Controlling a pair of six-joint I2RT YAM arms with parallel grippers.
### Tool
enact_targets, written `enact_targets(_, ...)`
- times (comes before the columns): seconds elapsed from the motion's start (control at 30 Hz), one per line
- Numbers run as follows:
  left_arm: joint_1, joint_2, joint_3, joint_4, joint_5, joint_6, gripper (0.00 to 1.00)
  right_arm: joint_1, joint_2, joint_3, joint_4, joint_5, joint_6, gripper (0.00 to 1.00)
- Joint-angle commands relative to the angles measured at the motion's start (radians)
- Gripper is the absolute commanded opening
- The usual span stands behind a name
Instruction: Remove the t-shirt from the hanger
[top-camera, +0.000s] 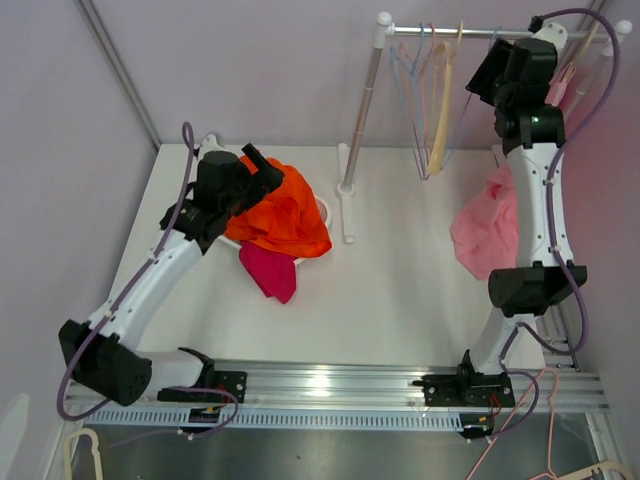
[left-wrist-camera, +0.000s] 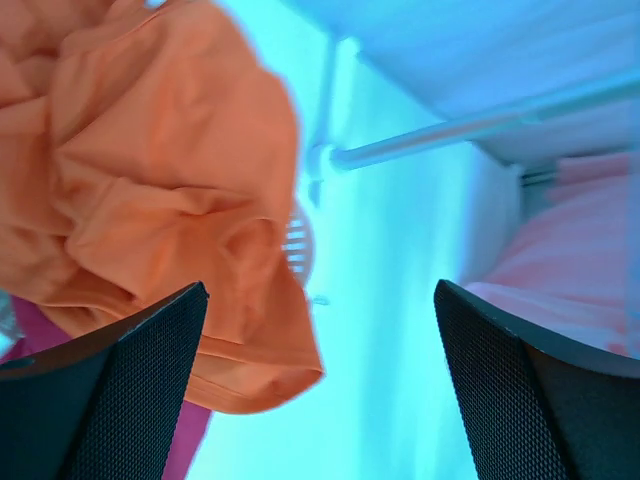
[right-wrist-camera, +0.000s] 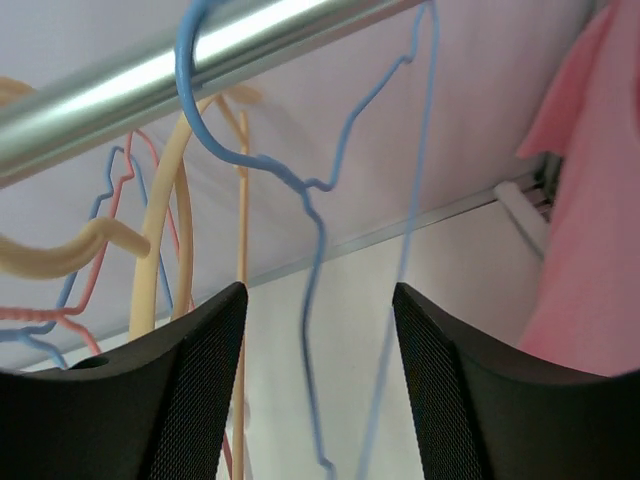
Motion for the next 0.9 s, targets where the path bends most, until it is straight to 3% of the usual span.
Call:
enact_targets(0.0, -0.068, -0.092, 0.055, -0.081, -0.12, 0.052, 0.99, 0.006, -0.177, -0.031, 0.001, 0.149, -0.041, 0.64)
enact_targets(0.17, -0.168, -0.149, 0.059, -0.074, -0.193, 0.111, 0.99, 0.003, -0.249, -0.104, -0.001, 0.382, -0.109, 0.71)
enact_targets(0.27, -0.235, -0.17, 0.038, 0.016, -0.171, 0.242, 1.0, -0.015, -0.222, -0.106, -0.002, 0.461, -0.14, 0.72)
enact_targets(0.4, -0.322, -0.163, -0.007, 0.164, -0.042, 0.315, 0.99, -0.041, -0.15, -0.033, -0.057, 0.473, -0.152, 0.74)
enact_targets(0.6, -0.39, -0.002, 0.137, 0.119, -0.006, 0.356, 0.99, -0.089, -0.058, 0.023, 0.004, 0.51, -0.198, 0.74)
enact_targets(0.87, -0.427, 0.04, 0.122, 0.172, 0.026, 0.401, 0.99, -0.121, 0.085, 0.127, 0.094, 0.596, -0.275, 0.73)
